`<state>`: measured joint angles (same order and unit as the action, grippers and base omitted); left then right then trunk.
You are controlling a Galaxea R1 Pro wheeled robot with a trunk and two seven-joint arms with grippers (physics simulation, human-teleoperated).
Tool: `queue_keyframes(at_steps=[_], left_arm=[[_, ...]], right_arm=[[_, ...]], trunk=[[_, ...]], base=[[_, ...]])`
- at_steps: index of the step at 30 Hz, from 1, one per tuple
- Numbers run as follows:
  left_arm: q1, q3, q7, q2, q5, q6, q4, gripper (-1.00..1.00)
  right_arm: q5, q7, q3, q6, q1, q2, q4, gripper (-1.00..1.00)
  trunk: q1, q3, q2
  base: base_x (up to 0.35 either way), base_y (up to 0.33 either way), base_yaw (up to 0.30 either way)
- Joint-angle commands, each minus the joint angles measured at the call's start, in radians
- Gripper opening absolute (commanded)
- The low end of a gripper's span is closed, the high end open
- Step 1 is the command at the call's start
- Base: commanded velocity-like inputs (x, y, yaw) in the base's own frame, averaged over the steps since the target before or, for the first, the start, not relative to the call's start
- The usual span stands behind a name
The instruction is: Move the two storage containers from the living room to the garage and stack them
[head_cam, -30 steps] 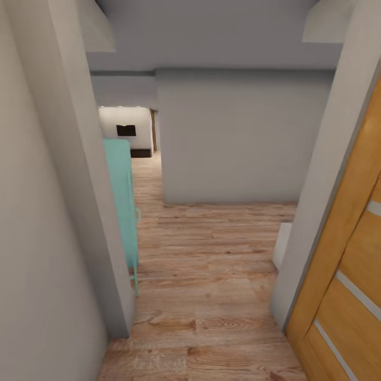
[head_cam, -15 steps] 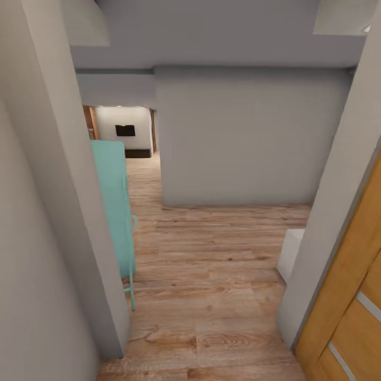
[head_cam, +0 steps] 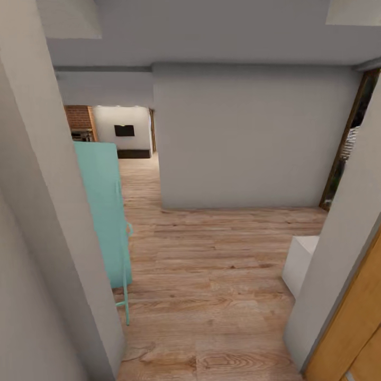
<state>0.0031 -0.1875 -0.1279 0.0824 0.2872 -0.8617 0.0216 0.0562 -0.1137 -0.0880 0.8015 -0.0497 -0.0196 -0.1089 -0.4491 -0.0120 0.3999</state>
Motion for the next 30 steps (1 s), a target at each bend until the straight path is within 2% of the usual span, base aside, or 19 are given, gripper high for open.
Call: queue_keyframes(at_steps=[1, 15, 30], left_arm=[[0.000, -0.009, -0.007, 0.000, 0.003, -0.004, 0.001, 1.00], [0.000, -0.009, -0.008, 0.002, 0.003, 0.000, 0.001, 1.00], [0.000, -0.009, -0.009, 0.000, 0.003, 0.000, 0.001, 1.00]], right_arm=[[0.006, -0.010, -0.007, -0.001, -0.001, 0.000, -0.002, 1.00], [0.007, -0.011, -0.007, -0.001, -0.001, 0.000, -0.002, 1.00], [0.007, -0.011, -0.007, -0.001, -0.001, 0.000, -0.002, 1.00]], trunk=[[-0.001, 0.000, 0.000], [-0.001, 0.000, 0.000], [-0.001, 0.000, 0.000]], base=[[0.325, -0.073, 0.000], [0.325, -0.076, 0.000], [0.325, -0.004, 0.000]])
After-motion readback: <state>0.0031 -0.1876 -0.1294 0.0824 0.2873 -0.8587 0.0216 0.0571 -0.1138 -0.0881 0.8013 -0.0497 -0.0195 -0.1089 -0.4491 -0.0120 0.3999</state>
